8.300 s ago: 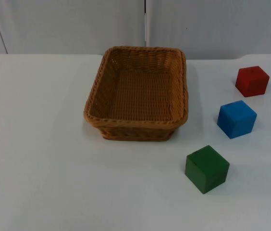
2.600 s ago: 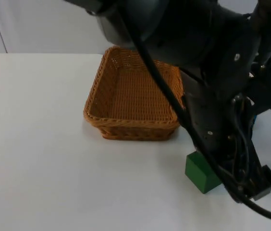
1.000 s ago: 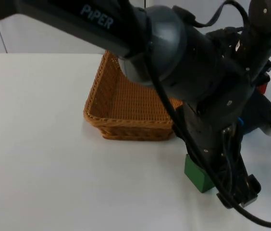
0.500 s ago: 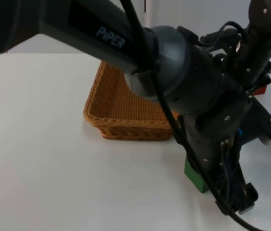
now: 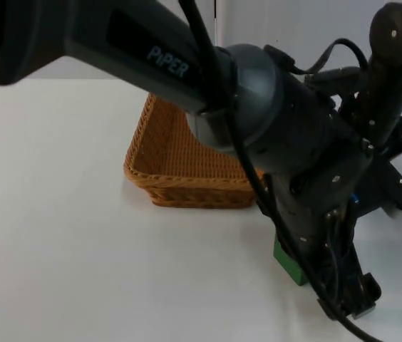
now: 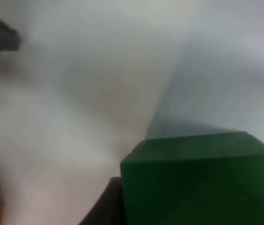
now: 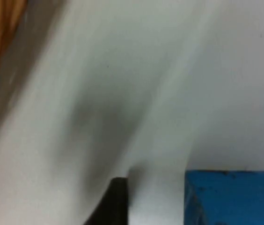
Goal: Pick up one cube with each hand and place exactly two cubes into the same basket, leaving the remaining cube outside.
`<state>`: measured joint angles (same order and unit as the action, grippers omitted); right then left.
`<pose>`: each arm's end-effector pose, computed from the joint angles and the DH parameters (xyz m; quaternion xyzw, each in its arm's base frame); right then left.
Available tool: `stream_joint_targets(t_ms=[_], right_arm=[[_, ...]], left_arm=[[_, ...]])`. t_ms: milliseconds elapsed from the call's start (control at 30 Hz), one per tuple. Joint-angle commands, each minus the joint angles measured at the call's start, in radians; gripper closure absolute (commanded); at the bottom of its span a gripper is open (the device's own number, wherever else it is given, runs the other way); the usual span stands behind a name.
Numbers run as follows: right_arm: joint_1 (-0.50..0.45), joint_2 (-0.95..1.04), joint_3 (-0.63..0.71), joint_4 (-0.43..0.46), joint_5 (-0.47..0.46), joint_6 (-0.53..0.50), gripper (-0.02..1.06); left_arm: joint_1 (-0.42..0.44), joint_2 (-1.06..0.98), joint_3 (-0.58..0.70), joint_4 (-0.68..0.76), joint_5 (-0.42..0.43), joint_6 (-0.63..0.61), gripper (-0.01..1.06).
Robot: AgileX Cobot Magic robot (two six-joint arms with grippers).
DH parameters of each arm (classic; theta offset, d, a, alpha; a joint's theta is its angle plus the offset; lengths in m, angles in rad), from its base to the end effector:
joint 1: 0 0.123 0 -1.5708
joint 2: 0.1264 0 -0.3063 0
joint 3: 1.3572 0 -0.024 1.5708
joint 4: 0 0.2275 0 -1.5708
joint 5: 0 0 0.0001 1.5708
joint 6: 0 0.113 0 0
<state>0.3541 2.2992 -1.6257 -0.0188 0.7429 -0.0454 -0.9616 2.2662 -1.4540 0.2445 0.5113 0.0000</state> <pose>0.4327 0.1584 0.1084 -0.2030 0.9717 0.0115 0.1202 0.2677 -0.3602 0.0931 0.5368 0.8238 -0.0086 0.1819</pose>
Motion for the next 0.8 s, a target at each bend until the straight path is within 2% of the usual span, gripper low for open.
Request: stream_joint_targets(t_ms=[0, 33, 67, 100, 133, 233, 267, 300, 367, 400, 433, 467, 533, 767], right_arm=[[-0.001, -0.001, 0.006, -0.006, -0.016, 0.004, 0.25], [-0.001, -0.001, 0.004, -0.006, -0.019, 0.008, 0.33], [-0.001, -0.001, 0.004, -0.006, -0.019, 0.008, 0.33], [-0.001, -0.001, 0.004, -0.006, -0.018, 0.008, 0.38], [-0.001, -0.005, 0.004, -0.006, -0.018, 0.008, 0.48], [-0.010, -0.023, 0.004, -0.006, -0.017, 0.008, 0.76], [-0.010, -0.023, 0.004, -0.006, -0.017, 0.008, 0.76], [-0.013, -0.041, 0.004, -0.010, -0.017, 0.008, 0.90], [-0.013, -0.065, 0.004, -0.017, -0.017, 0.008, 1.01], [-0.013, -0.097, 0.004, -0.034, -0.015, 0.008, 1.05], [-0.013, -0.117, 0.004, -0.045, -0.011, 0.008, 1.05], [-0.013, -0.117, 0.004, -0.045, -0.011, 0.008, 1.05], [-0.013, -0.166, 0.004, -0.066, 0.017, 0.008, 1.05], [-0.013, -0.314, 0.004, -0.066, 0.059, -0.008, 1.05]], left_arm=[[-0.002, -0.001, 0.001, 0.002, -0.003, -0.012, 0.05], [-0.002, -0.001, 0.001, 0.002, -0.003, -0.012, 0.06], [-0.002, -0.001, 0.001, 0.002, -0.003, -0.012, 0.06], [-0.002, -0.001, 0.001, 0.002, -0.001, -0.012, 0.07], [-0.002, -0.001, 0.001, 0.002, -0.001, -0.012, 0.11], [-0.002, -0.001, 0.001, 0.002, -0.001, -0.012, 0.33], [-0.002, -0.001, 0.001, 0.002, -0.001, -0.012, 0.33], [-0.002, -0.001, 0.001, 0.002, -0.001, -0.015, 0.49], [-0.002, -0.003, 0.001, 0.002, -0.001, -0.017, 0.64], [-0.002, -0.005, 0.001, 0.002, 0.001, -0.017, 0.80], [-0.002, -0.007, 0.001, 0.002, 0.006, -0.017, 0.89], [-0.002, -0.007, 0.001, 0.002, 0.006, -0.017, 0.89], [-0.002, -0.016, 0.001, -0.001, 0.008, -0.020, 1.05], [-0.002, -0.092, 0.001, -0.001, 0.046, -0.060, 1.05]])
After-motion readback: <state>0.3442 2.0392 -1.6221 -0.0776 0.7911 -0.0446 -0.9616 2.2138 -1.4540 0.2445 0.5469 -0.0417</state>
